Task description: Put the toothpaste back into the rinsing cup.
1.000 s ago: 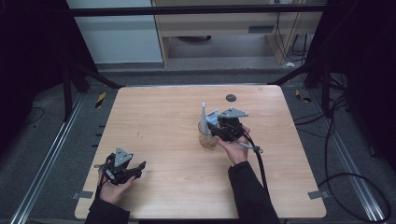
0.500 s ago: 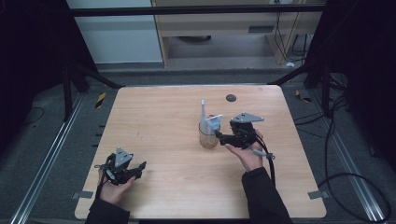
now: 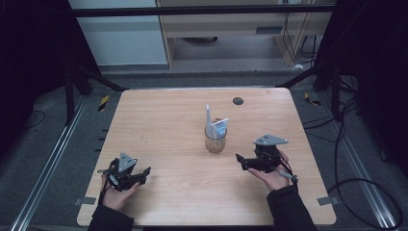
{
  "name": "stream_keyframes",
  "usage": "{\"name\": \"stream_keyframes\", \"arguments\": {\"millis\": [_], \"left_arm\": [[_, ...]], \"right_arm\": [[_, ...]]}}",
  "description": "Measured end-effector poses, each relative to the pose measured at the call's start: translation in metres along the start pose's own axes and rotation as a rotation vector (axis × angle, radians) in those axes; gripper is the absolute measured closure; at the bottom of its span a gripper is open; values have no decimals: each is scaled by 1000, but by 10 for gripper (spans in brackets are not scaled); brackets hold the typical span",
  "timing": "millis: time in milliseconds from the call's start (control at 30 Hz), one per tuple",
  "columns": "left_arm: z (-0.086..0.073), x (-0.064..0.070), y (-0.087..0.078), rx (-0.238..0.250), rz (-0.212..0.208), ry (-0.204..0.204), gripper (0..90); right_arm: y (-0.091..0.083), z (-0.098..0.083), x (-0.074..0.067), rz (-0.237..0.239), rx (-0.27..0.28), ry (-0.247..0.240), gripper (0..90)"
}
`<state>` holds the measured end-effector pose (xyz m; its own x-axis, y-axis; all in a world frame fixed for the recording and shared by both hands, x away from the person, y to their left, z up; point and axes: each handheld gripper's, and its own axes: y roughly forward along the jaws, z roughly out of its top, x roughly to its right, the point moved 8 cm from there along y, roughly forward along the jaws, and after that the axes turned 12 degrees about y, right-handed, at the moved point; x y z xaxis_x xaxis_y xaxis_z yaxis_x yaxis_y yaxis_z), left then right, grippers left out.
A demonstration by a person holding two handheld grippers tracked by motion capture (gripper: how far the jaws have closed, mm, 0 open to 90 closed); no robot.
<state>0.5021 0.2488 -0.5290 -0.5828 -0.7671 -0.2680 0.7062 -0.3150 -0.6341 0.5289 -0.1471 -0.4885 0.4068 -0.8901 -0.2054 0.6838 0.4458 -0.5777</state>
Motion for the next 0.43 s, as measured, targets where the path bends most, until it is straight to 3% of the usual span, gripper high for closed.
{"name": "stream_keyframes", "arguments": {"millis": [433], "left_arm": [[-2,-1,0,-1,-8,-8,340]], "right_arm": [[-18,-37,38,-105,-39,40,104]]}}
